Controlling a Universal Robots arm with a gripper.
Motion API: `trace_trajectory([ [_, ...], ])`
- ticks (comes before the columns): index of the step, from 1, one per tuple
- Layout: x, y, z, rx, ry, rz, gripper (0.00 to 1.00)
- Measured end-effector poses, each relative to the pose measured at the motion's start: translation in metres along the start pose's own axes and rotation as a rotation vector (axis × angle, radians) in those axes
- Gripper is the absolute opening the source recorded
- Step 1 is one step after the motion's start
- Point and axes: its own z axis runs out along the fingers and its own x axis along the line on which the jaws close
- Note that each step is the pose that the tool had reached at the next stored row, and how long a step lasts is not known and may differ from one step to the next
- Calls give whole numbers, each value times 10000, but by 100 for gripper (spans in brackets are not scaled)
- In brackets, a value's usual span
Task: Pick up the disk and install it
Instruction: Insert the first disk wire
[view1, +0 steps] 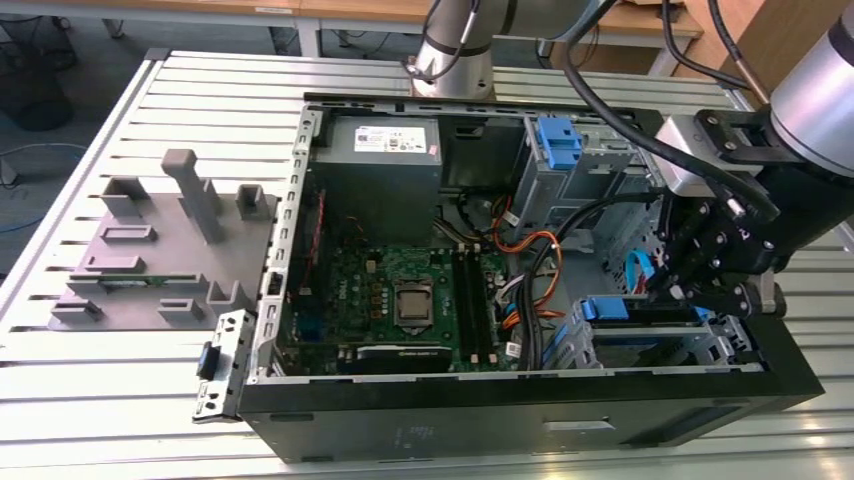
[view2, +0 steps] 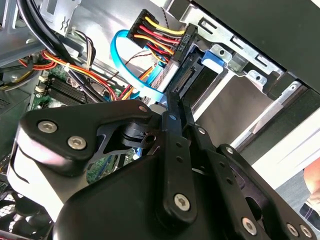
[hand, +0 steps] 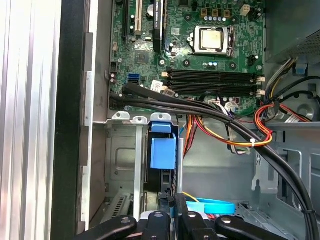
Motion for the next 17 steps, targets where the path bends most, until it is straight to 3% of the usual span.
trace_trajectory([
  [17, -12, 18, 27, 13, 0, -2, 16],
])
